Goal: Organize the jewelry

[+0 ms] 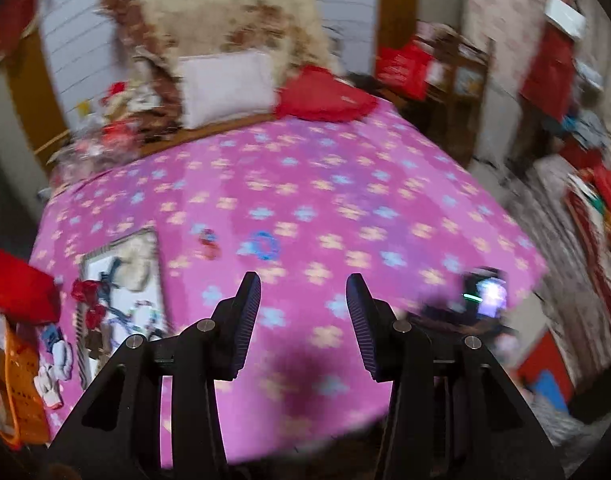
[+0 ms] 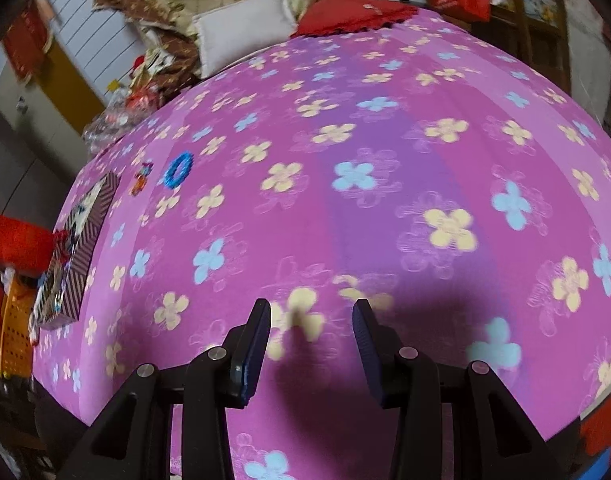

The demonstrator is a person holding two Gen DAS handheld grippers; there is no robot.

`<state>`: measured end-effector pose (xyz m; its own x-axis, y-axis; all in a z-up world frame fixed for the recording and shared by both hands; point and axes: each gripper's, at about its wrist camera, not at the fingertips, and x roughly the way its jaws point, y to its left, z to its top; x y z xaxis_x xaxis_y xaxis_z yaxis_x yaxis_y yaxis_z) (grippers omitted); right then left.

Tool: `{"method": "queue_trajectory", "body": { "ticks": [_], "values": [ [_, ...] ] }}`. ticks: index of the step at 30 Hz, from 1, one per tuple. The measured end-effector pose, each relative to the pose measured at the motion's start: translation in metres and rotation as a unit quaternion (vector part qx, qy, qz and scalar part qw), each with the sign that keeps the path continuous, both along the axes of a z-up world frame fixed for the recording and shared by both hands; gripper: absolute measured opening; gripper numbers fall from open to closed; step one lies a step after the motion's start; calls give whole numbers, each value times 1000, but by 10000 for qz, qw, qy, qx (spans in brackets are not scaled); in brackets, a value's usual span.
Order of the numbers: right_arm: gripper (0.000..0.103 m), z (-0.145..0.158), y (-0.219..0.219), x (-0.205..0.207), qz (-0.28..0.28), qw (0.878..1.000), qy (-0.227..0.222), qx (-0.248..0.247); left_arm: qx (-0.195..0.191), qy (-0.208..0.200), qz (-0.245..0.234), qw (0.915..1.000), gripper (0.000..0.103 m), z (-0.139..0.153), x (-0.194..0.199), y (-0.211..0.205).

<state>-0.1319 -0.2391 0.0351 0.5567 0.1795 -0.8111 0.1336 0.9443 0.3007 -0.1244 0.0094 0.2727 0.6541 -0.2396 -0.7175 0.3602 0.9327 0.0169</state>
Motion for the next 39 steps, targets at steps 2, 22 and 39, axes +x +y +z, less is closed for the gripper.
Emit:
{"method": "queue_trajectory", "body": {
  "ticks": [2,22,39],
  "values": [
    [40,-1,12,6,189,9998,-7,-57,-7,-394,581,9975,53,-28,18,34],
    [40,23,161,186,1611,9853,-200,-523,-910,155,1728,9806,57,-194,131,137],
    [9,-10,278,319,2031,9752,127,-866,-1468,796,1736,9705,57,-212,147,173]
  ]
}}
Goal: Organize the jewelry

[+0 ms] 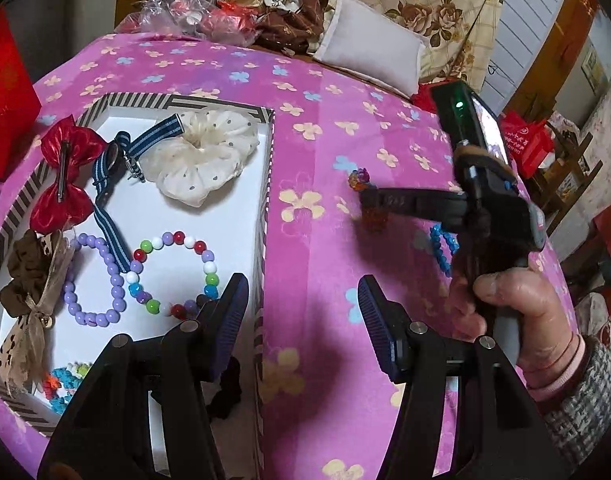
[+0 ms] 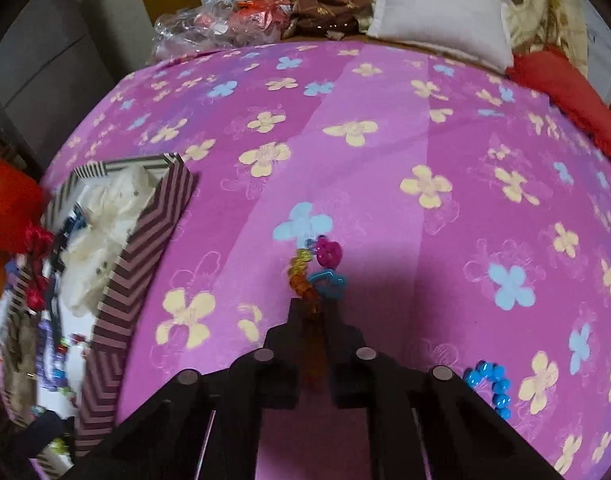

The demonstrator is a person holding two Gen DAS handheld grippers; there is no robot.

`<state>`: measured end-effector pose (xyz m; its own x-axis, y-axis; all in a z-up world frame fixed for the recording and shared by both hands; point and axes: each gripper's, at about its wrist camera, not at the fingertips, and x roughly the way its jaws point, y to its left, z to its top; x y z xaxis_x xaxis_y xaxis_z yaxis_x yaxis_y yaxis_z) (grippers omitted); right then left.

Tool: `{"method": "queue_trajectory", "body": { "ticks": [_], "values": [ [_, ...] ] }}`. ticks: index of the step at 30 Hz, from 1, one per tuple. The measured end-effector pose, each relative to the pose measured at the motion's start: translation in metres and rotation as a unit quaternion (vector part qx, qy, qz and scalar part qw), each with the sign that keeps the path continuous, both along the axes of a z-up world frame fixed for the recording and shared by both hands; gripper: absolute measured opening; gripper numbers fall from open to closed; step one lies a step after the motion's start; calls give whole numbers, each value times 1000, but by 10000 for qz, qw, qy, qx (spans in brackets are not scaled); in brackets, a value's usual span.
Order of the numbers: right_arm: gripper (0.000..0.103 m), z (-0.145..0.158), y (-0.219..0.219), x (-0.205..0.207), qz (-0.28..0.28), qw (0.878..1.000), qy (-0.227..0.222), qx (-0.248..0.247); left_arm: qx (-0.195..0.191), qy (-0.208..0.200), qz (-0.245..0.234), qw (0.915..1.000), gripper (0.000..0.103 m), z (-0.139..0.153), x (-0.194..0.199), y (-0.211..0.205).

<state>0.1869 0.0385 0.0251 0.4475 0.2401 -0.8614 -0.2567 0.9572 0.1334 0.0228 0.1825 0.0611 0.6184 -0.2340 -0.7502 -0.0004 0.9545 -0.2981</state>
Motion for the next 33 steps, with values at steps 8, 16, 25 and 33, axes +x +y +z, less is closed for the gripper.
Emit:
{"method": "queue_trajectory", "body": {
  "ticks": [8,16,25,33],
  "values": [
    [9,48,-50,-36,-338,9979,-352,416,-102,44,-10,9999,57,-1,0,2],
    [9,72,-146,-100,-961,9919,-310,767,129,24,-240,9996,57,-2,-8,-21],
    [9,26,-223,-146,-1602,9842,3,758,436,-112,-524,9976,57,-4,-28,-58],
    [30,13,-242,-173,-1687,9836,-88,634,1100,66,-481,9927,57,-17,-35,-87]
  ]
}}
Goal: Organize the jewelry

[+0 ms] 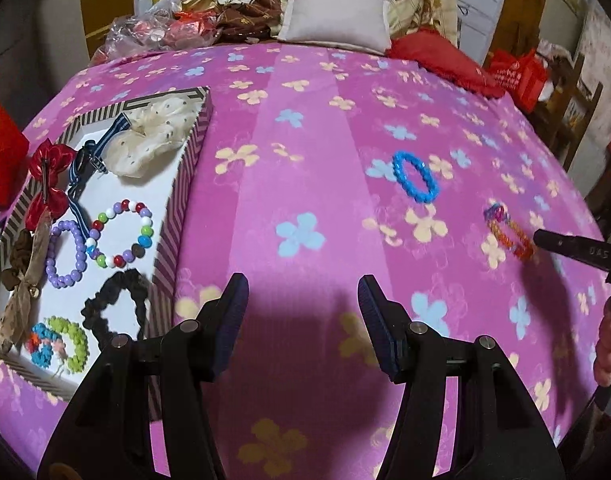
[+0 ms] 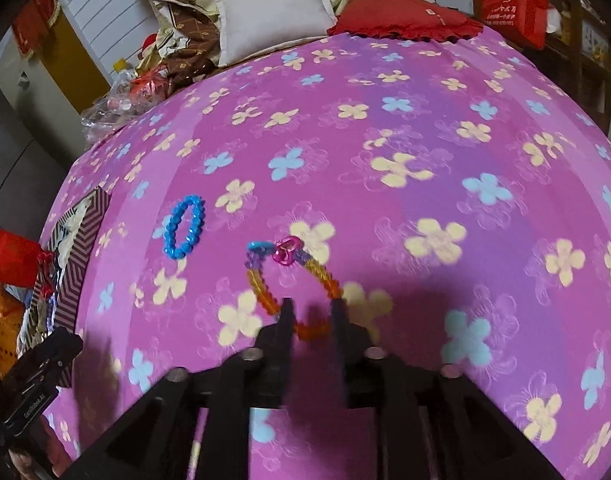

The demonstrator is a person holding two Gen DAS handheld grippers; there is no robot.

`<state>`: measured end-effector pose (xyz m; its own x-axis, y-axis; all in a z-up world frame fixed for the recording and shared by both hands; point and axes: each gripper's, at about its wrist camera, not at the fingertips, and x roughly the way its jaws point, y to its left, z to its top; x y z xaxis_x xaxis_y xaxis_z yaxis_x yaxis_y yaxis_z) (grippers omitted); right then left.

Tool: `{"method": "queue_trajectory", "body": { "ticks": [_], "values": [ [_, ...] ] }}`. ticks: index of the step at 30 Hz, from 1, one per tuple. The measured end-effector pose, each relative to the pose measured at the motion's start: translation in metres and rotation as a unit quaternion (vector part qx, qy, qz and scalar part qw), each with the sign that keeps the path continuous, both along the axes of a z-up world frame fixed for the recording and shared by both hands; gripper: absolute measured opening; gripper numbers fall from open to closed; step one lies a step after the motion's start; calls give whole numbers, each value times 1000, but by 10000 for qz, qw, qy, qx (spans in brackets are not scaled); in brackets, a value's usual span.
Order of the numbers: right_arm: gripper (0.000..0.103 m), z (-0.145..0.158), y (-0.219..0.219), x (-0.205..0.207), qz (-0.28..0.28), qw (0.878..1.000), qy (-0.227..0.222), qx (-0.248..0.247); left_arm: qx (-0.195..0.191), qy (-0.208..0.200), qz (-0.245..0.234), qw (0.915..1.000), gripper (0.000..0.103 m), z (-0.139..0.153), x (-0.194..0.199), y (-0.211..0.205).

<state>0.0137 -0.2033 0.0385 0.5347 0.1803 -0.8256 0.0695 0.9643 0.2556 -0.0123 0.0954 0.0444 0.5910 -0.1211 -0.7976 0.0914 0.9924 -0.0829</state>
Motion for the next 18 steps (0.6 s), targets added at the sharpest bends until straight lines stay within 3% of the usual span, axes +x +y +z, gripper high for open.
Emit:
{"method": "queue_trajectory", "body": {
  "ticks": [1,2,11,18],
  "values": [
    [39,0,-1,-3,-14,10000,-44,0,41,1,-4,10000,57,-1,-2,-2],
    [41,1,-1,-6,-32,9999,-99,-5,104,0,-1,9999,57,-2,-5,-3],
    [41,8,8,-24,30,9989,-334,-321,444,-14,24,9990,57,-6,-15,-9],
    [41,6,11,-25,39,9986,-330,-423,430,48,0,9991,57,-10,-15,-8]
  ]
}}
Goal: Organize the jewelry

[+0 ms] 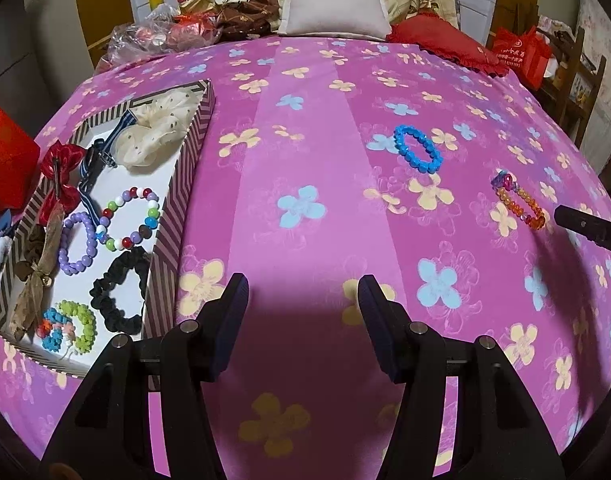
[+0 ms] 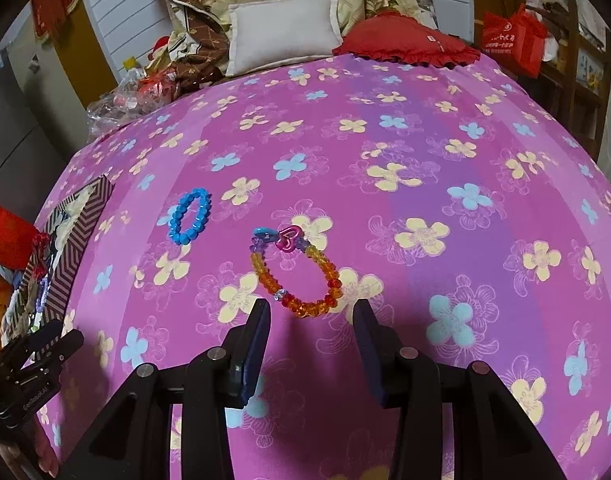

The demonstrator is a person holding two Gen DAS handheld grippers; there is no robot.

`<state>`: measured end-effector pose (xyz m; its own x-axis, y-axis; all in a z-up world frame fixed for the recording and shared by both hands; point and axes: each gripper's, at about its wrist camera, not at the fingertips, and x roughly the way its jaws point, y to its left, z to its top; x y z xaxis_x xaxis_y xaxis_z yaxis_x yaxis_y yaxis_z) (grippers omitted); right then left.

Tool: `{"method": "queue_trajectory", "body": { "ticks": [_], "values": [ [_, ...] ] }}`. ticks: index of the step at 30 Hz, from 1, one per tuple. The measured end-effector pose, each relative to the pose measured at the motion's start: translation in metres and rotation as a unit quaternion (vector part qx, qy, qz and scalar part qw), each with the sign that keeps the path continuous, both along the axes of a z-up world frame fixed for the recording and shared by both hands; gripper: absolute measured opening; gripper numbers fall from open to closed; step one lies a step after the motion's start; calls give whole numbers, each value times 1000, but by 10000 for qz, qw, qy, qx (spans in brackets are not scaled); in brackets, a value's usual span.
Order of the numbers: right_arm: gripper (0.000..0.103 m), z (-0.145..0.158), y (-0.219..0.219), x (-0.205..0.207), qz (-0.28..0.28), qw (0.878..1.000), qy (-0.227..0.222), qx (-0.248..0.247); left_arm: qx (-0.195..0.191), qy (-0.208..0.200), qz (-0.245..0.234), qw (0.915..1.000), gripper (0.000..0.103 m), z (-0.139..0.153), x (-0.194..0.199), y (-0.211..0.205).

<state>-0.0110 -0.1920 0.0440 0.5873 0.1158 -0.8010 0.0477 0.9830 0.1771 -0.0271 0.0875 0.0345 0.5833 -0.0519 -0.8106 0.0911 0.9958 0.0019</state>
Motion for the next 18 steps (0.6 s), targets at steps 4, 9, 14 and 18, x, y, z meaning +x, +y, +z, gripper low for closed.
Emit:
{"method": "queue_trajectory", "body": {
  "ticks": [4,9,14,18],
  "values": [
    [41,-5,-1,2,-30,10000,37,16,-11,69,-5,10000,57,-4,2,1],
    [41,-10,0,4,-52,10000,48,35,4,141,-11,9999,57,-9,4,1],
    [41,-12,0,6,-51,10000,8,26,-8,204,-18,9998,57,-12,6,1],
    [41,-14,-1,6,-49,10000,-4,37,18,262,-5,9997,57,-16,8,0]
  ]
}}
